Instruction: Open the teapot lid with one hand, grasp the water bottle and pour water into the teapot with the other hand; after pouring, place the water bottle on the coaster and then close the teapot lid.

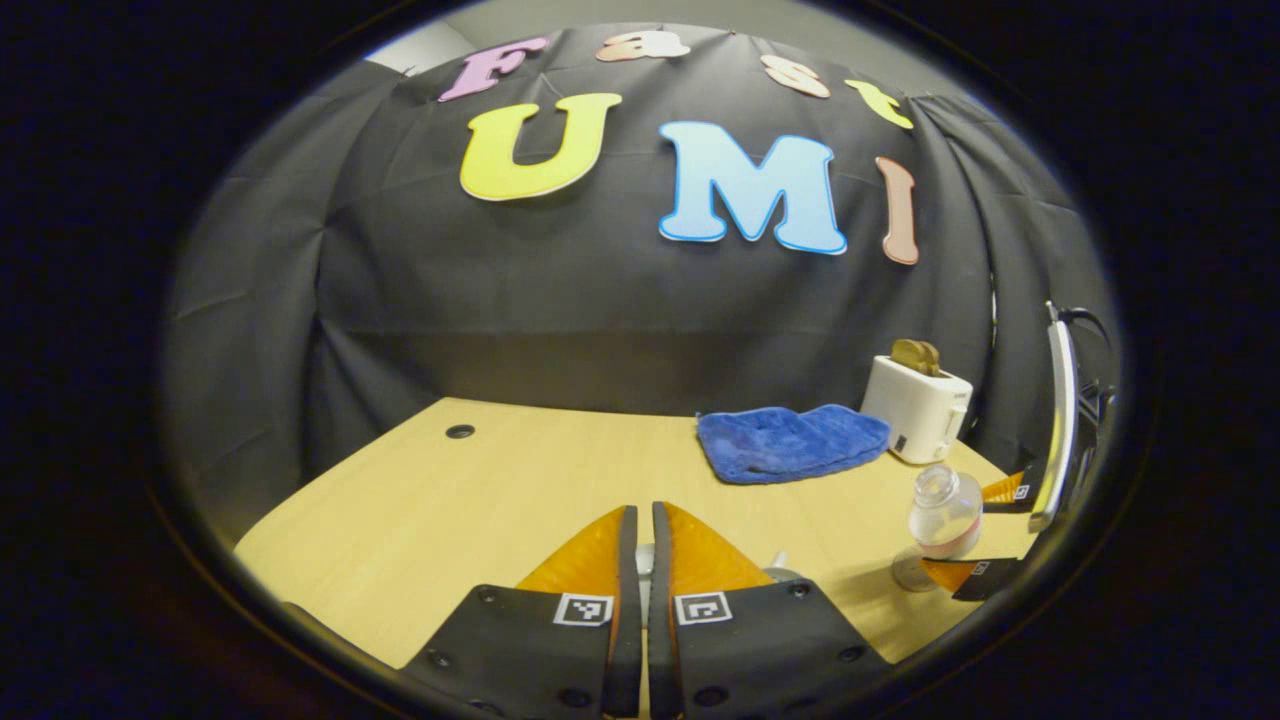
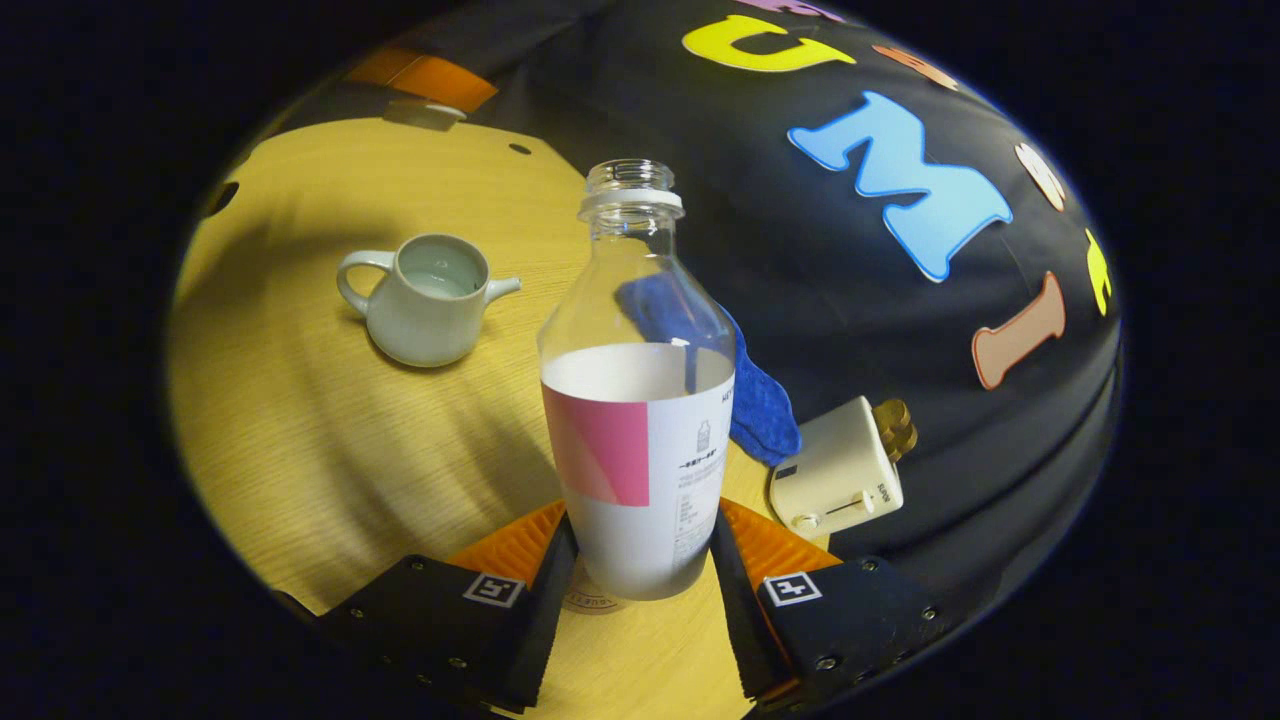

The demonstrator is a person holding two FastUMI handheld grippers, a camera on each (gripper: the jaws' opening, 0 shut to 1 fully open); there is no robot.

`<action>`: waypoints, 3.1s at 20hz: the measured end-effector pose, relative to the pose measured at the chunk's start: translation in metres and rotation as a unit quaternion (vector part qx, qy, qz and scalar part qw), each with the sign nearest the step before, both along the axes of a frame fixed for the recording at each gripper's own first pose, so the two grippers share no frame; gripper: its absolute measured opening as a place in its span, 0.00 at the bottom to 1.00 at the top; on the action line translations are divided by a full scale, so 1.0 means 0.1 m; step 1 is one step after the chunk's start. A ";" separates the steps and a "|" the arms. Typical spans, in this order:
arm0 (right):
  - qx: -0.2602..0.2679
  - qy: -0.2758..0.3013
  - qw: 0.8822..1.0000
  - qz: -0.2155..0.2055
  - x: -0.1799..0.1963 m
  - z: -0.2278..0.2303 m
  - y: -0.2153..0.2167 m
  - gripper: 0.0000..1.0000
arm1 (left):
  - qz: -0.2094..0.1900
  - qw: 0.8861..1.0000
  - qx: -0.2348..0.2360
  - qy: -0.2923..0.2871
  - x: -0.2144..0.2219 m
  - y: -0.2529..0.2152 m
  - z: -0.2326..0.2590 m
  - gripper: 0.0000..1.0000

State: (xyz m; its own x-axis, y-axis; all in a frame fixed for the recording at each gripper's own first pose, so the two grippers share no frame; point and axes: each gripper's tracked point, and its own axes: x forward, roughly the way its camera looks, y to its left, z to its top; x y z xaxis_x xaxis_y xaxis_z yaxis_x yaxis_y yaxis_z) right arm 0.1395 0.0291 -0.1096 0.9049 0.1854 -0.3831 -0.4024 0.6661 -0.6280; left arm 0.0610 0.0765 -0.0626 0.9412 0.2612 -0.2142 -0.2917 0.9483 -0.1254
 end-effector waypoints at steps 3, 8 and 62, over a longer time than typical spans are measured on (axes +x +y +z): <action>0.116 0.027 0.993 -0.015 -0.01 -0.10 0.03 0.72 | -0.014 1.000 0.004 0.001 0.05 -0.15 0.04 0.11; 0.253 0.038 0.966 -0.024 0.08 -0.10 0.04 0.72 | -0.027 1.000 0.004 -0.002 0.05 -0.32 0.07 0.08; 0.361 -0.085 0.927 -0.061 -0.73 1.54 -0.25 0.95 | -0.116 0.993 -0.012 0.011 0.45 -0.74 -0.41 0.09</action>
State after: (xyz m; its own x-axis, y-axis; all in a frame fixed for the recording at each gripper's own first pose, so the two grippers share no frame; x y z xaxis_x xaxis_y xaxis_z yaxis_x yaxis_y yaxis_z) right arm 0.0662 0.0041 0.0439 0.9718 0.2308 -0.0482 -0.2330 0.9713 -0.0477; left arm 0.1059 0.0026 -0.1031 0.9705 0.0322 -0.2391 -0.0685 0.9871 -0.1450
